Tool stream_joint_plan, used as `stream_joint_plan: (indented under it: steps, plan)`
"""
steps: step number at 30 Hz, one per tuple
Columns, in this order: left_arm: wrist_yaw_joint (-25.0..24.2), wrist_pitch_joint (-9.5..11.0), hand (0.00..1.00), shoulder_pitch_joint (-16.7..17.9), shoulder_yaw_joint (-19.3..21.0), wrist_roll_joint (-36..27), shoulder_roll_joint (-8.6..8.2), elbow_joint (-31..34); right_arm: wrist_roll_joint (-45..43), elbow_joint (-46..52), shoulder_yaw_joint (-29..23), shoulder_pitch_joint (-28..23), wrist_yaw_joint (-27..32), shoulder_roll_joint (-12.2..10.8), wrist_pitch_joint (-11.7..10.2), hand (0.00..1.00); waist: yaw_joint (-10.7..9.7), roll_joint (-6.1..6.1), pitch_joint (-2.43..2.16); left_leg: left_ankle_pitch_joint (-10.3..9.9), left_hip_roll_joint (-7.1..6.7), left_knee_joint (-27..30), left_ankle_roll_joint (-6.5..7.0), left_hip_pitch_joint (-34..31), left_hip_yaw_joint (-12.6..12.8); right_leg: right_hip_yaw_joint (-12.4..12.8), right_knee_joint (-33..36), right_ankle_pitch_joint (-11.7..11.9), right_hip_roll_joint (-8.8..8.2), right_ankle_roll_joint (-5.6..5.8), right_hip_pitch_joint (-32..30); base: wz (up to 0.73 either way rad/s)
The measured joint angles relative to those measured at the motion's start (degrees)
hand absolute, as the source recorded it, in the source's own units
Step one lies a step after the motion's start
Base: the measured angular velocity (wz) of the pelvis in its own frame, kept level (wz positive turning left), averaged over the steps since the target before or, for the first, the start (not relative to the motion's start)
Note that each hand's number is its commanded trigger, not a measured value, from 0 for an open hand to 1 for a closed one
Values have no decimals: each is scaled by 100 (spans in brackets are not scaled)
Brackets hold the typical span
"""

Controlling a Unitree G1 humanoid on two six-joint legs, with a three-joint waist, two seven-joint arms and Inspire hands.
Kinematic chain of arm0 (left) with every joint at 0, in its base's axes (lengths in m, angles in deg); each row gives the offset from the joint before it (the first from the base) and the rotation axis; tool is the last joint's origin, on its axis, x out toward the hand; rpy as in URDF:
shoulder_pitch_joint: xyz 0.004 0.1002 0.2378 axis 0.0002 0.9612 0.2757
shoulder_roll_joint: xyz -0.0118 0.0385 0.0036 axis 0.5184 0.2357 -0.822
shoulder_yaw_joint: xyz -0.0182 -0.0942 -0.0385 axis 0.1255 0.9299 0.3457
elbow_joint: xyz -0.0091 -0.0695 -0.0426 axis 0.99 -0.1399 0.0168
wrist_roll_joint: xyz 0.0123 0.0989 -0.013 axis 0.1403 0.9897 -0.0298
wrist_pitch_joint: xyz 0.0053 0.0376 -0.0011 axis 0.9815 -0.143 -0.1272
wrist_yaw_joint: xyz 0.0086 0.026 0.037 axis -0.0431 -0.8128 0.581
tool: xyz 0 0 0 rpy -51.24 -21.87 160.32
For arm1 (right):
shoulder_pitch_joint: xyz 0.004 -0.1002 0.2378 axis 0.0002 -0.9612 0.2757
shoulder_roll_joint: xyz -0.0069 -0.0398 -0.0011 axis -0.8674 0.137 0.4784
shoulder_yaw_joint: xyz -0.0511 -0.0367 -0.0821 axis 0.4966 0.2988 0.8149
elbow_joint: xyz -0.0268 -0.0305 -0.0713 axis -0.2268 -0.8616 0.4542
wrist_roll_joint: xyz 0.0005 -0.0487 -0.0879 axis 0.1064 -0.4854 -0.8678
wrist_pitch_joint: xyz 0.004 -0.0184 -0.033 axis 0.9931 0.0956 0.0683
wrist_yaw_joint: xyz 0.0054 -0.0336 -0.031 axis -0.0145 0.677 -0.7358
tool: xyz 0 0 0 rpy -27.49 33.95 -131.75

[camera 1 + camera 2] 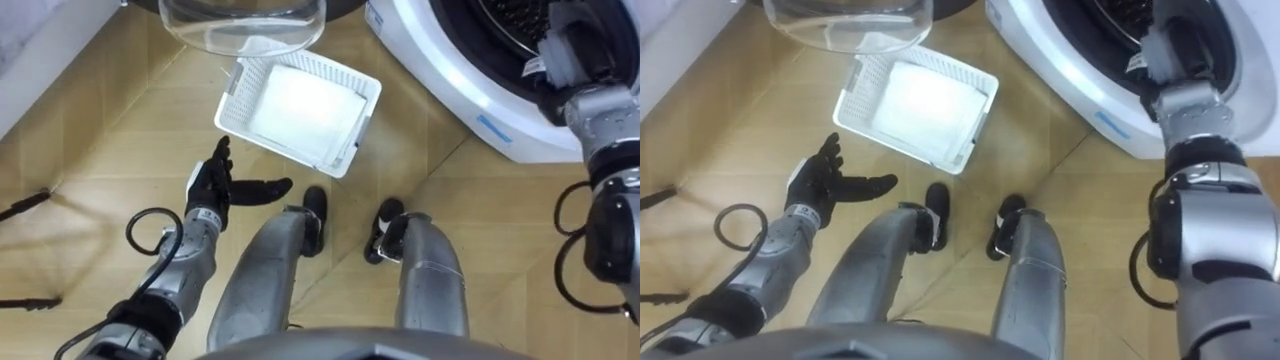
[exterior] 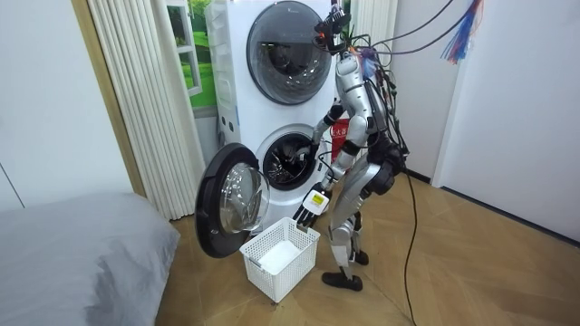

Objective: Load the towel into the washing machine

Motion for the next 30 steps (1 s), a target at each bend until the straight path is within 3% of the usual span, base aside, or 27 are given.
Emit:
stream_joint_plan:
  steps: [4,8,16,22,25,30]
  plan:
    - [1,8,0,0,-1,9,-2,-1,303,-6,-226,22,187,16,-154,0,-42,-2,0,27,-85,-27,49,10,8,-16,57,-30,-102,57,2,11]
    - [-8,9,0,-8,11,6,19,23,680,-45,-434,15,176,17,-359,0,-53,-22,-8,43,-81,-47,95,11,54,-54,34,-9,-132,91,20,5]
    - [-166,-19,0,-211,18,357,15,-152,1156,-298,-429,-260,-492,-48,-395,0,54,-27,-13,40,85,-171,108,210,87,-36,-342,170,108,113,316,-10]
    - [-440,-33,0,-281,72,570,16,-318,1139,-316,-368,-852,-1323,-286,-395,0,111,-12,-22,42,145,-467,105,704,70,-63,-833,306,263,168,879,-7]
    - [-628,-60,0,-392,132,676,12,-767,1123,-568,-306,-1165,-1886,-415,-417,0,165,4,-38,45,227,-639,105,940,57,-122,-1228,443,399,182,1206,-10]
    - [-744,-104,0,-239,519,789,63,-1314,1012,-776,-77,-2149,-2424,-560,-476,0,184,19,-117,59,233,-1057,89,1508,58,-112,-1813,580,529,251,1809,-8]
